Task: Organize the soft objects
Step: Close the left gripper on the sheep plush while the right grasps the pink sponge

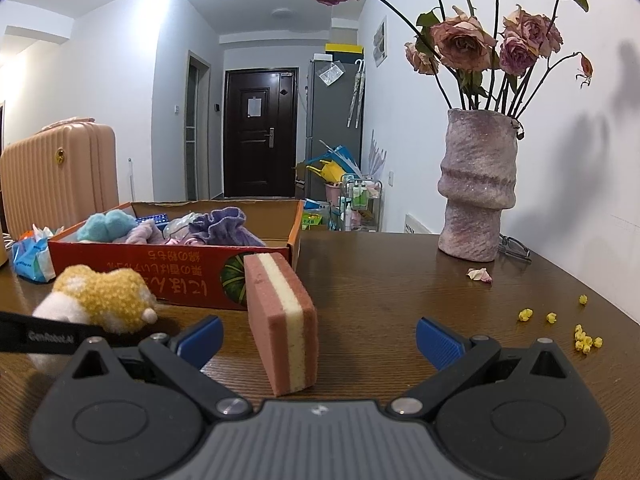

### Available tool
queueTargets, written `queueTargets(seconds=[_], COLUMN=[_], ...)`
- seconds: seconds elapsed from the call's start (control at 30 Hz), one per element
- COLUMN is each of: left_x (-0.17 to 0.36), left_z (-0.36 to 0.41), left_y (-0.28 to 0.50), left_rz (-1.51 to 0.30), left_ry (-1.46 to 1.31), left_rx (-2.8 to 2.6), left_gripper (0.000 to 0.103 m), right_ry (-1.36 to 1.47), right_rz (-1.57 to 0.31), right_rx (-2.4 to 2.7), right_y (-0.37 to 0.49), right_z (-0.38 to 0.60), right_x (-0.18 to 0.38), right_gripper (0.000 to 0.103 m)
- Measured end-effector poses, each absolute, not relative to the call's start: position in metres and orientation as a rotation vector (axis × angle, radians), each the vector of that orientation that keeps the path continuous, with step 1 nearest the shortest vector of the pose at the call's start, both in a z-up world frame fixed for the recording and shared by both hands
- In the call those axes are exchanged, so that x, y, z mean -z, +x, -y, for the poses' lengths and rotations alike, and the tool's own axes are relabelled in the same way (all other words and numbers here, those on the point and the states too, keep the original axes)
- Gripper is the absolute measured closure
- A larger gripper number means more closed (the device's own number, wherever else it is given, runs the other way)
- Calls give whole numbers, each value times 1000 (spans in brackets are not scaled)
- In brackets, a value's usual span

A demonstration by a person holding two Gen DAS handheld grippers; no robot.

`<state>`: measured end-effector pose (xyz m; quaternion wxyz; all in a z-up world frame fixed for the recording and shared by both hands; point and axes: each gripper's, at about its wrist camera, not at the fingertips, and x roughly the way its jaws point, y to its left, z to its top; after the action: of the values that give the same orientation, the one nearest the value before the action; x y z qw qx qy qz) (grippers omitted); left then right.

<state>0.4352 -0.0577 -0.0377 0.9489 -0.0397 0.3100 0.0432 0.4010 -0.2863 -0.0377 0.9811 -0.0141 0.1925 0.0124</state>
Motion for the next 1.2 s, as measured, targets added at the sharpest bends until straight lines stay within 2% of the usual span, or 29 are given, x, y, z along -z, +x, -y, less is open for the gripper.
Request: queueTargets(seconds=[0.37,0.7,0.87,1.0,1.07,1.1,1.13,1.2], left_x=[21,16,14,12,12,11,11,11], left_z=[45,28,23,21,20,19,19,17], left_y=[423,421,420,420,420,420,420,421], left_rz=[-547,-523,-511,-496,-492,-491,-489,-486], left_ry=[-106,-124,-128,-117,-118,-118,-119,-122], left_rx=[-75,-81,-79,-81,-79,-80,-80,-80], left_gripper=[46,47,46,46,46,46,46,46], right_ry=[-19,-1,-17,-25,-20,-15,-11,-4], right_rz=[-393,-482,-511,-543,-564,-576,-588,-595], right_rx=[-22,-20,-7,-19,-31,-41,-47,-54], right_y=[414,456,471,477,479,479,480,479], right_z=[282,267,258,256,257,258,258,259], right_x=[40,47,51,54,56,57,58,58], right_gripper=[0,0,7,21,38,56,69,73])
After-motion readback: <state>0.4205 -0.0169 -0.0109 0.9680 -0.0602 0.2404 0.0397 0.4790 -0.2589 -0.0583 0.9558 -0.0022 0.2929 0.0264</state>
